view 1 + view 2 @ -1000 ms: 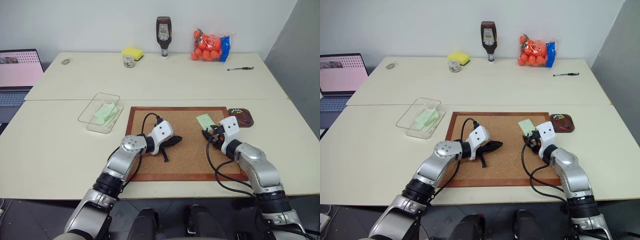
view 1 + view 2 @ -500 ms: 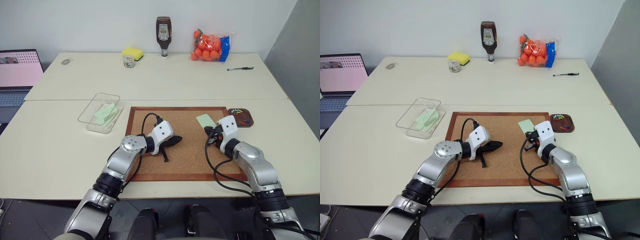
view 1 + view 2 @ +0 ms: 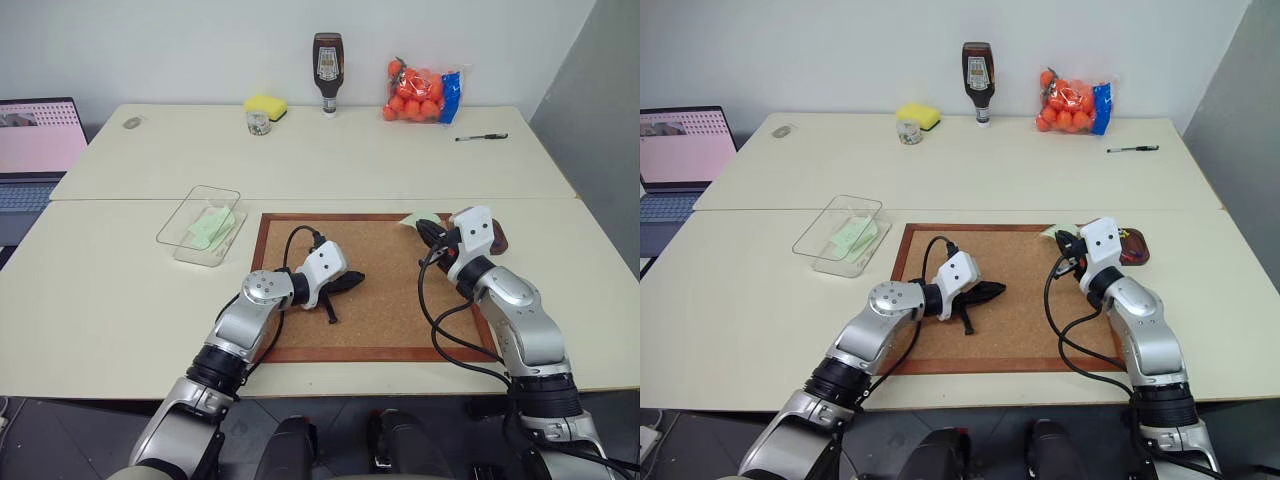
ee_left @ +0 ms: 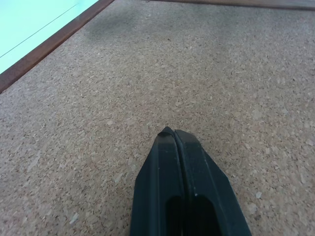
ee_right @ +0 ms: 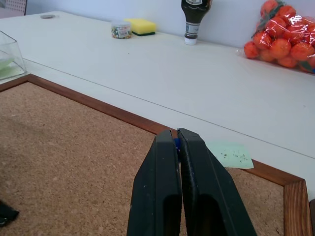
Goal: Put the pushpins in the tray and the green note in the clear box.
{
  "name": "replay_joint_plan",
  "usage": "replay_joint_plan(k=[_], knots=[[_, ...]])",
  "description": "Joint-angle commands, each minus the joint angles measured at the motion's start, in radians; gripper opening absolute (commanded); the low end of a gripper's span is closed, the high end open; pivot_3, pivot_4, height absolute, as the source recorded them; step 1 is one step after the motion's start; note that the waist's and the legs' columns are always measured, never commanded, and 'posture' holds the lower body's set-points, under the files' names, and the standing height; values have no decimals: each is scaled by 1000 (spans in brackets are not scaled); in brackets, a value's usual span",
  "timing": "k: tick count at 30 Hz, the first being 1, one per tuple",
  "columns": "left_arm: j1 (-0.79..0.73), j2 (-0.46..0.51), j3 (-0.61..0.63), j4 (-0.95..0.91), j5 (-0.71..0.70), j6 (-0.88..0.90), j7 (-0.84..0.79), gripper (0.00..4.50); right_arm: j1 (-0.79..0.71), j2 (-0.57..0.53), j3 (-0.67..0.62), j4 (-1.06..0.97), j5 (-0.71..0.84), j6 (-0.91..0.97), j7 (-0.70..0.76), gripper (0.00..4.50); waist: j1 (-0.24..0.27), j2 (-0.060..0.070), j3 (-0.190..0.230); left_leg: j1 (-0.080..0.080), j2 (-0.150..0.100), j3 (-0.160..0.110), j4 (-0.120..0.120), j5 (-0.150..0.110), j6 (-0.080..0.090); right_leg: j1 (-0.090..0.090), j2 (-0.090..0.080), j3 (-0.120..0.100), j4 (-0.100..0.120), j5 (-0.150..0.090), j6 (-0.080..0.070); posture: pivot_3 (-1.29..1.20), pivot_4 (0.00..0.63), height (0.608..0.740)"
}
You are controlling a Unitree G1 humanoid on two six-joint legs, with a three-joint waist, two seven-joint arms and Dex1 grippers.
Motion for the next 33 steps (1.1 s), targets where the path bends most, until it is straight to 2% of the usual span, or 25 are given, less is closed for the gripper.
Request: replay_joint_plan(k=[1,3,10,18,33], knots=[[-35,-14,51,9,-57,12,-18,364,-11,-8,-6,-72,20,30,6,0,0,0,0,0,0,0,0,0,0,0,0,0,0,0,0,0,150,740],[-54,-11,66,2,-78,-2,-38,619,-13,-7,-4,-86,21,52,4,0,0,0,0,-1,0,0,0,0,0,0,0,0,0,0,0,0,150,740],[-122,5,67,37,-66,-146,-104,1971,-33,5,-5,-115,34,122,-5,0,1,0,0,-7,0,1,0,0,0,-5,0,-1,-1,0,0,0,150,740],[-249,-29,53,236,34,-342,-31,3414,-70,18,-1,-193,75,245,-22,0,1,-1,1,-8,-1,1,1,0,0,-6,0,-2,0,0,0,0,150,740],[-410,-131,56,540,135,-511,121,3414,-89,36,22,-294,135,388,-44,0,0,-1,1,-12,-1,2,1,0,0,-9,0,-2,0,0,0,0,150,740]])
